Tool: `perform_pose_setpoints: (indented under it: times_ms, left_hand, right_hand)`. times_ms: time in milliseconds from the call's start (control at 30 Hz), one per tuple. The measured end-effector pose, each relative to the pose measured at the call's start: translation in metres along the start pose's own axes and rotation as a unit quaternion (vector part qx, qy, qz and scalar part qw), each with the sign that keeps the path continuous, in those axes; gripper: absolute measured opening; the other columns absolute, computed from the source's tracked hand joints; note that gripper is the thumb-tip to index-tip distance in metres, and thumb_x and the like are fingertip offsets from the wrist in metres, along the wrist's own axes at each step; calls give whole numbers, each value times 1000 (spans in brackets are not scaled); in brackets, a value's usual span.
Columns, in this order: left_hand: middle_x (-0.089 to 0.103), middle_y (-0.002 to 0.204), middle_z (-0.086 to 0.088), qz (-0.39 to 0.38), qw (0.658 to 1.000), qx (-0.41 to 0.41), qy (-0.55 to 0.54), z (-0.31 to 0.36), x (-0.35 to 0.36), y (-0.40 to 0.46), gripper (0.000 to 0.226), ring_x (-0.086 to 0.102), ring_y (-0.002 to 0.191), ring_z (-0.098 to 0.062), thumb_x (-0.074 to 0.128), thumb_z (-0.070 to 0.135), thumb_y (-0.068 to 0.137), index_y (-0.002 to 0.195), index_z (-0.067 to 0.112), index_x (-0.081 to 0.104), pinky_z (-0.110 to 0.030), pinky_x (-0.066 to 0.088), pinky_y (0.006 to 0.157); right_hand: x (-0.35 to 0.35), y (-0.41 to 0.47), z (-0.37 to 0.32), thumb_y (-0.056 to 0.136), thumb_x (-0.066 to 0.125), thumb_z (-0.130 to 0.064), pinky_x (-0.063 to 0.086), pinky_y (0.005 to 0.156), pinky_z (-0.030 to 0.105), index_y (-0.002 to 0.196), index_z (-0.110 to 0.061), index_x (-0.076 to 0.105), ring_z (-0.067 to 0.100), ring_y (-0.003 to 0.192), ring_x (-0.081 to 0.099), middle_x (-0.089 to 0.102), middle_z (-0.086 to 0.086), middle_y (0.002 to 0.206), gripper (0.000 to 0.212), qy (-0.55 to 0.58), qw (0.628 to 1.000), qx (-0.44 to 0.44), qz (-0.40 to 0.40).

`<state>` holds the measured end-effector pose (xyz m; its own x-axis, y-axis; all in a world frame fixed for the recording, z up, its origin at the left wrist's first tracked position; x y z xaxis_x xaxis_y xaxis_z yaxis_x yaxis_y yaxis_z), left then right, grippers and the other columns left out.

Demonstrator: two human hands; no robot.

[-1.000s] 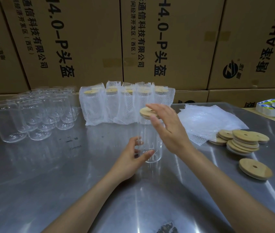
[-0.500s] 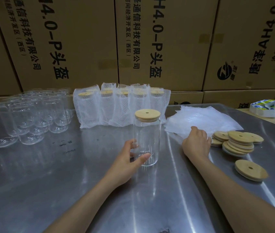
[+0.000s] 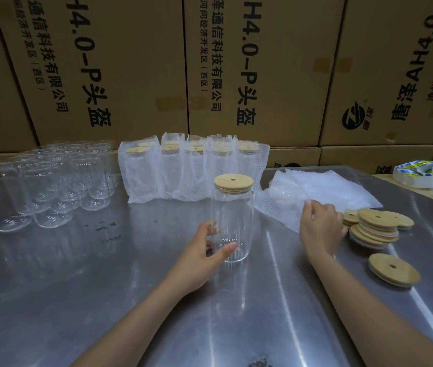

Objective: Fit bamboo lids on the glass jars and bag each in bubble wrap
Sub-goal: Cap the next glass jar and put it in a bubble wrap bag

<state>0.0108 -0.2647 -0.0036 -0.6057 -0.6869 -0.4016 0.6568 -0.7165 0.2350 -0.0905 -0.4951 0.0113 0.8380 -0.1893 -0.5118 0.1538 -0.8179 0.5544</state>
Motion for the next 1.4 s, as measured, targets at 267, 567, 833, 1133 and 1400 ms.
perform_pose_setpoints:
  times_ms: [267,567,833,1133,1400]
  left_hand:
    - [31,147,17,59,998,35,-2,4,-3,-3,96,36,132,-2,59,72,68,146,36,18,-20,34,100]
    - [23,136,-8,427,783,398,213,48,-43,-8,73,23,134,-14,69,27,81,138,17,24,-23,22,115]
    - [49,130,-7,395,746,320,430,29,-56,-7,50,40,123,-25,70,18,84,128,23,49,-56,31,101]
    - [67,93,-11,381,824,289,304,22,-74,-6,23,53,93,-20,48,17,86,92,3,66,-48,35,95]
    - [49,82,-12,583,812,14,31,-3,-112,-1,15,43,74,-22,61,3,82,76,9,48,-31,26,63]
  right_hand:
    - [-33,-17,-51,99,44,-27,30,76,30,110,-8,70,27,88,46,59,13,93,34,192,954,-172,152]
    - [-46,-50,-88,99,47,-18,34,89,33,103,-14,74,23,101,45,60,12,103,28,200,882,-393,167]
    - [-46,-53,-91,99,43,-21,23,102,13,104,-15,70,24,111,44,56,12,114,28,254,891,-365,95]
    - [-38,-60,-88,98,36,-50,32,109,44,133,-15,54,20,127,35,44,5,133,53,217,892,-396,0]
    - [-27,-61,-83,82,56,-57,26,113,32,140,-30,26,20,133,26,31,11,145,70,216,903,-365,-61]
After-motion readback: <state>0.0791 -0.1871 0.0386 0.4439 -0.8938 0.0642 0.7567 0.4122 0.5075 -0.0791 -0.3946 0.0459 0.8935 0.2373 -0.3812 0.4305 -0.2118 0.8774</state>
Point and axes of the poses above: each hand's wrist, its own y-axis towards the middle knuckle, its own x-axis out of the palm, z = x × y, the point moved 1 cm from there along y, towards the middle knuckle
